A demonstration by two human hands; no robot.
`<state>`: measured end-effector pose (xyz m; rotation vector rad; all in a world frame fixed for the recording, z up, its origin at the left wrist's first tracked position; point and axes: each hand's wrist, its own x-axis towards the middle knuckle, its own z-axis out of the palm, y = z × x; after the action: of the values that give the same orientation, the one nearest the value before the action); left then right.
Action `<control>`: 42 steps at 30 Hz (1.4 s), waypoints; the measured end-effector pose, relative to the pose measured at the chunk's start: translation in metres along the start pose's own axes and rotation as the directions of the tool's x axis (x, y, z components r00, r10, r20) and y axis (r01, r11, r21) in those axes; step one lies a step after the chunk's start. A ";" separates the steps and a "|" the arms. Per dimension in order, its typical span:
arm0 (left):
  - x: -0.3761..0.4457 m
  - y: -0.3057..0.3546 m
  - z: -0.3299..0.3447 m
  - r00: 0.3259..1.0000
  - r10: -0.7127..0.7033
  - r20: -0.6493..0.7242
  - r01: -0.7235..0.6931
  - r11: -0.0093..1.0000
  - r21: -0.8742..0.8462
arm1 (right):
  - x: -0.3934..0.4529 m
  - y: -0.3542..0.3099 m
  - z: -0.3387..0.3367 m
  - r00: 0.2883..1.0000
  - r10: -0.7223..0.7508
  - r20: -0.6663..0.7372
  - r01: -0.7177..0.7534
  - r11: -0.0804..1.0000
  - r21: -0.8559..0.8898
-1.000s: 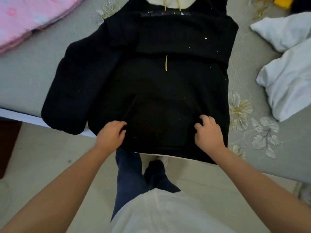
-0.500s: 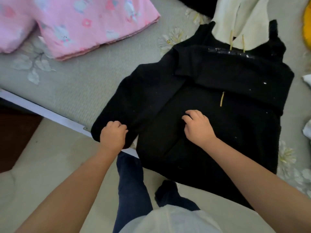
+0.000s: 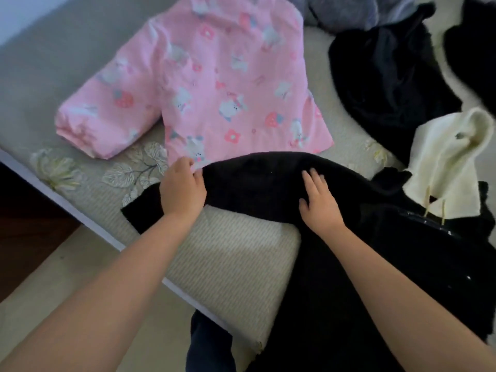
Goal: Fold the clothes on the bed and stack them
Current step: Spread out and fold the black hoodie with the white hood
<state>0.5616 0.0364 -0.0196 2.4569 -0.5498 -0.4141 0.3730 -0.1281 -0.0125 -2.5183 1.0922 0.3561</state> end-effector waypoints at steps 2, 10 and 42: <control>-0.001 -0.014 0.002 0.988 0.055 0.144 -0.078 0.983 0.163 | 0.024 -0.002 -0.008 0.997 0.013 0.073 -0.011 0.999 -0.030; -0.014 -0.065 -0.002 0.952 0.204 0.229 -0.263 0.928 0.263 | 0.062 0.001 0.003 0.954 0.034 0.299 0.014 0.988 -0.155; -0.270 0.344 0.210 0.320 0.316 0.893 -0.285 0.931 -0.227 | -0.294 0.373 -0.060 0.548 0.836 -0.042 -0.526 0.383 0.759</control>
<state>0.1425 -0.1918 0.0671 1.7689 -1.4154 -1.6670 -0.0948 -0.1989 0.0632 -1.3431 2.0262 -0.3959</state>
